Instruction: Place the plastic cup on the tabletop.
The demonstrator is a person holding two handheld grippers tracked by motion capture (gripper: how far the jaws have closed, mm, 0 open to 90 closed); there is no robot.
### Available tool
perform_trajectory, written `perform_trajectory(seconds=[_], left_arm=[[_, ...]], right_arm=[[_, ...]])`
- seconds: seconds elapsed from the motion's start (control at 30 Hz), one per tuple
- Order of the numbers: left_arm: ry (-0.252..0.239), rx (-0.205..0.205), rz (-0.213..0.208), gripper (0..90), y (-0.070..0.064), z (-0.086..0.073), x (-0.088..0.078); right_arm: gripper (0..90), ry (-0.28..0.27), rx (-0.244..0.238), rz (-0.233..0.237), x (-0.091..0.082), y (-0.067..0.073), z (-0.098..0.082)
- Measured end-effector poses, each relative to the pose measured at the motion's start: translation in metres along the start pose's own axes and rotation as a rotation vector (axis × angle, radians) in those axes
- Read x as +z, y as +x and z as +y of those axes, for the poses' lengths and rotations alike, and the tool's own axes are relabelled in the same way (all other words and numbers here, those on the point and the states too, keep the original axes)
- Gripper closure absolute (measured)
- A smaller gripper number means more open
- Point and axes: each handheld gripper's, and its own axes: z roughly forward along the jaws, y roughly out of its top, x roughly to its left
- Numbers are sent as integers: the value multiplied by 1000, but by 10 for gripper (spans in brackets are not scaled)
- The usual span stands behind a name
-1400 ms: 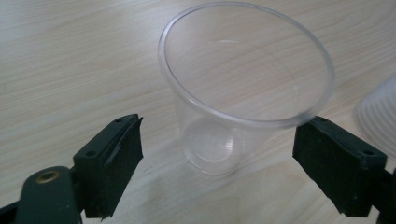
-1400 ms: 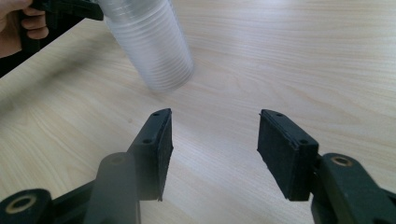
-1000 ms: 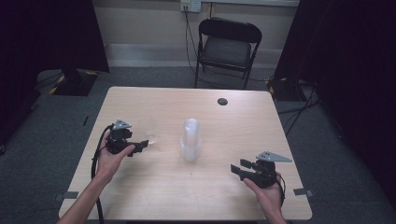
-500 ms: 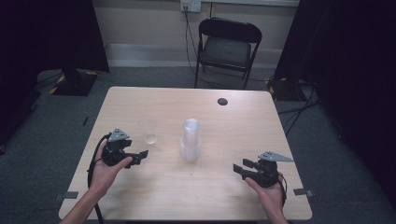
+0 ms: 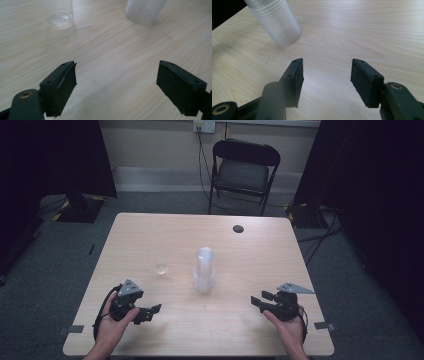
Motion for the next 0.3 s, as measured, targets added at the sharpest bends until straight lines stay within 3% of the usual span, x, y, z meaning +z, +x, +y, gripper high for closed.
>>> perform_trajectory(seconds=[0.07, 0.13, 0.23, 0.3], left_arm=[[-2, 16, -14, 160, -1, -6, 1], [-18, 0, -25, 160, 0, -10, 1], [1, 12, -34, 160, 1, -14, 6], [22, -4, -45, 161, 1, -16, 12]], right_arm=[[437, 1, 2, -1, 1, 0, 0], [429, 10, -4, -4, 3, -1, -2], [425, 18, -4, -11, 4, -2, -3], [414, 23, -21, -33, 5, -4, -4]])
